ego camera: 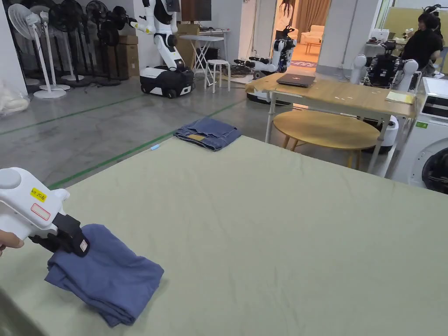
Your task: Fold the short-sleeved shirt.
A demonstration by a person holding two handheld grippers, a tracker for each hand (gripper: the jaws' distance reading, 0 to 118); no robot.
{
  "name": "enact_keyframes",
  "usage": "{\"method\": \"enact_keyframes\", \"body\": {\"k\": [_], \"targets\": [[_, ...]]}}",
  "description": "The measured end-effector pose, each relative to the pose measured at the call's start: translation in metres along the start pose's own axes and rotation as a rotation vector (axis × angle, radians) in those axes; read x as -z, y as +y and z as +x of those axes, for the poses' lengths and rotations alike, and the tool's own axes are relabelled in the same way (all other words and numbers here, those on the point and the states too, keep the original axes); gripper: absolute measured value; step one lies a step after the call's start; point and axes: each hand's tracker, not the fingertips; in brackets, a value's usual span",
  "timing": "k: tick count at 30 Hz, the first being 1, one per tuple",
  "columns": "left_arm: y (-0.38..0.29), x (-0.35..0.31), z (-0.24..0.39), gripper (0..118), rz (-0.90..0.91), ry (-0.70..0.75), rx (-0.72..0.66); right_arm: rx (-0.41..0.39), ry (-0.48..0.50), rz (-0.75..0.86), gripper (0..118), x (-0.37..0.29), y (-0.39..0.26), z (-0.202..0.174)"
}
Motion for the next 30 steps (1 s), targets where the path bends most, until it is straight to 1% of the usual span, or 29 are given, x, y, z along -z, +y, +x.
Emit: {"method": "enact_keyframes", "body": {"k": [2, 4, 6, 7, 8, 9, 12, 16, 19, 24, 26, 30], "targets": [[0.002, 0.003, 0.000, 17, -0.019, 0.047, 0.004, -0.001, -0.003, -0.010, 0, 0.000, -0.002, 0.002], [0.002, 0.002, 0.000, 17, -0.014, 0.054, 0.013, -0.007, -0.009, -0.013, 0, -0.001, -0.003, 0.004], [0.002, 0.000, 0.001, 25, -0.020, 0.078, 0.016, -0.011, -0.012, -0.016, 0, -0.002, -0.004, 0.006], [0.002, -0.002, 0.001, 31, -0.031, 0.110, 0.015, -0.010, -0.012, -0.018, 0, -0.002, -0.003, 0.006], [0.001, -0.006, 0.001, 42, -0.039, 0.132, 0.018, -0.010, -0.012, -0.020, 0, -0.002, -0.003, 0.007], [0.001, -0.010, 0.001, 49, -0.034, 0.159, 0.030, -0.010, -0.012, -0.021, 0, -0.002, -0.003, 0.008], [-0.002, -0.029, -0.001, 49, 0.008, 0.210, 0.043, -0.012, -0.010, -0.021, 0, -0.003, -0.004, 0.007], [-0.012, -0.046, 0.007, 49, 0.081, 0.183, 0.030, -0.013, -0.003, -0.020, 0, -0.003, -0.006, 0.005], [-0.022, -0.038, 0.023, 49, 0.149, 0.135, 0.058, -0.002, 0.003, -0.025, 0, -0.002, -0.010, 0.006], [-0.055, -0.002, 0.081, 49, 0.195, -0.028, 0.133, 0.012, -0.002, -0.028, 0, -0.005, -0.013, 0.013], [-0.070, 0.015, 0.118, 49, 0.233, -0.106, 0.175, 0.016, -0.009, -0.024, 0, -0.009, -0.012, 0.019], [-0.100, 0.042, 0.195, 49, 0.364, -0.243, 0.257, 0.016, -0.042, -0.002, 0, -0.016, -0.007, 0.033]]}}
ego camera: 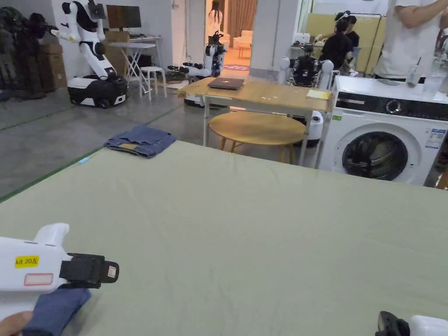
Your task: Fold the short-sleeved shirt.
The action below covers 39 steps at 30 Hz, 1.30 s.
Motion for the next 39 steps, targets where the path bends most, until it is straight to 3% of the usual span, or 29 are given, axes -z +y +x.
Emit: {"method": "enact_keyframes", "body": {"k": [2, 7, 12, 14, 16, 19, 29, 39], "targets": [[-0.010, 0.020, 0.041, 49, 0.071, -0.046, 0.041, 0.008, -0.017, 0.015, 0, -0.005, 0.005, 0.008], [-0.031, 0.071, 0.137, 49, 0.205, 0.054, 0.281, 0.029, -0.061, 0.049, 0, -0.011, 0.015, 0.025], [-0.064, 0.088, 0.214, 38, 0.451, 0.244, 0.519, 0.045, -0.096, 0.094, 0, -0.018, 0.022, 0.034], [-0.074, 0.091, 0.231, 22, 0.501, 0.217, 0.548, 0.053, -0.099, 0.104, 0, -0.020, 0.022, 0.035], [-0.078, 0.098, 0.246, 7, 0.523, 0.260, 0.541, 0.057, -0.106, 0.113, 0, -0.020, 0.022, 0.035], [-0.079, 0.100, 0.253, 0, 0.548, 0.233, 0.513, 0.053, -0.132, 0.144, 0, -0.020, 0.020, 0.037], [-0.071, 0.088, 0.233, 0, 0.638, 0.210, 0.225, 0.062, -0.168, 0.231, 0, -0.018, 0.019, 0.038], [-0.078, 0.081, 0.242, 0, 0.668, 0.307, 0.309, 0.082, -0.170, 0.237, 0, -0.024, 0.016, 0.032]]}}
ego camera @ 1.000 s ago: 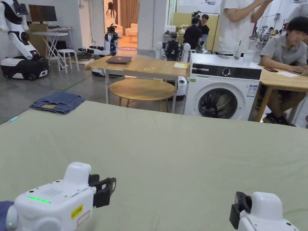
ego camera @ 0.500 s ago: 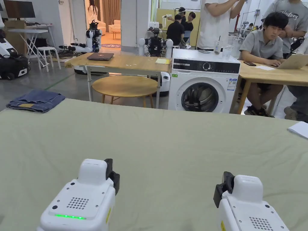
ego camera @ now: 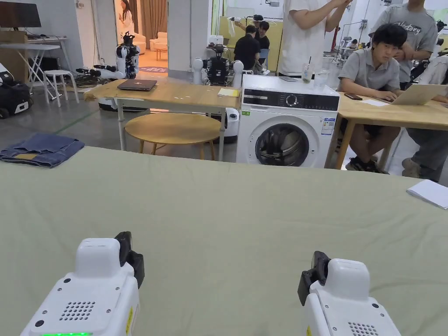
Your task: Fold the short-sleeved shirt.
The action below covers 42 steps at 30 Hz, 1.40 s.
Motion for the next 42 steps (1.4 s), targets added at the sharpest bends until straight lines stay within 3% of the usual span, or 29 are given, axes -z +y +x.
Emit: {"method": "enact_keyframes", "body": {"k": [3, 7, 9, 11, 12, 15, 18, 28, 33, 38, 42], "targets": [[0.000, 0.000, -0.002, 0, -0.001, 0.007, -0.029, -0.026, -0.019, -0.015, 0, 0.000, -0.003, -0.001], [0.002, 0.005, -0.006, 0, -0.024, -0.004, -0.049, 0.013, -0.015, -0.031, 0, 0.001, -0.005, 0.002], [0.002, 0.007, -0.008, 7, -0.034, -0.018, -0.068, 0.003, -0.016, -0.030, 18, 0.003, -0.006, 0.001], [0.002, 0.006, -0.011, 19, -0.053, -0.041, -0.092, -0.019, -0.021, -0.035, 52, 0.005, -0.004, -0.001], [0.000, 0.009, -0.014, 24, -0.063, -0.049, -0.097, -0.021, -0.009, -0.036, 62, 0.005, -0.004, -0.001], [-0.002, 0.008, -0.013, 43, -0.079, -0.036, -0.086, -0.032, -0.009, -0.037, 76, 0.007, -0.003, -0.003], [-0.001, 0.007, -0.016, 72, -0.078, -0.022, -0.114, -0.042, -0.028, -0.023, 96, 0.006, -0.002, -0.005], [0.004, 0.000, -0.014, 74, -0.031, -0.042, -0.034, -0.034, -0.045, 0.000, 97, 0.004, 0.002, -0.004], [0.004, 0.001, -0.012, 74, -0.030, -0.022, -0.005, 0.030, 0.014, -0.040, 97, 0.010, 0.002, 0.003], [0.002, -0.006, -0.015, 74, -0.023, 0.001, -0.074, 0.056, -0.044, -0.080, 97, 0.015, 0.002, 0.002], [0.001, -0.003, -0.019, 74, -0.040, -0.011, -0.057, 0.076, -0.001, -0.080, 97, 0.017, 0.006, 0.007]]}}
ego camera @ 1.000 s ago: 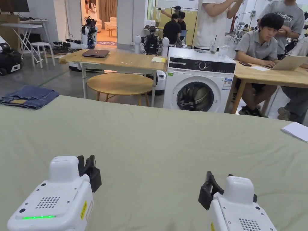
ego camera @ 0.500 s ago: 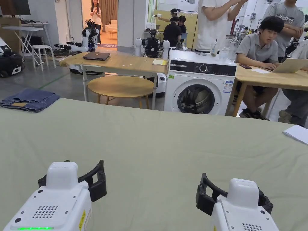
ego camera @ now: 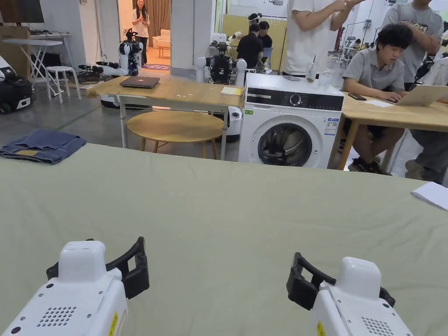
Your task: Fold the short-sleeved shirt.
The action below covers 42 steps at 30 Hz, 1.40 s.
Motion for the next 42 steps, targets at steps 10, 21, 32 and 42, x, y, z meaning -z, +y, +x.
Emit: {"method": "enact_keyframes", "body": {"k": [10, 21, 32, 42], "targets": [[0.001, 0.002, 0.000, 74, -0.014, -0.014, -0.008, 0.053, 0.008, -0.072, 97, 0.006, 0.014, 0.001], [0.001, 0.001, 0.007, 74, -0.022, -0.013, 0.031, 0.016, -0.021, -0.118, 97, 0.007, 0.004, -0.006], [0.002, 0.006, 0.002, 74, -0.025, -0.018, 0.016, 0.017, -0.005, -0.116, 97, 0.010, 0.007, -0.013], [0.005, 0.009, 0.000, 74, -0.003, -0.020, 0.028, -0.036, -0.049, -0.060, 97, 0.007, 0.012, -0.021]]}}
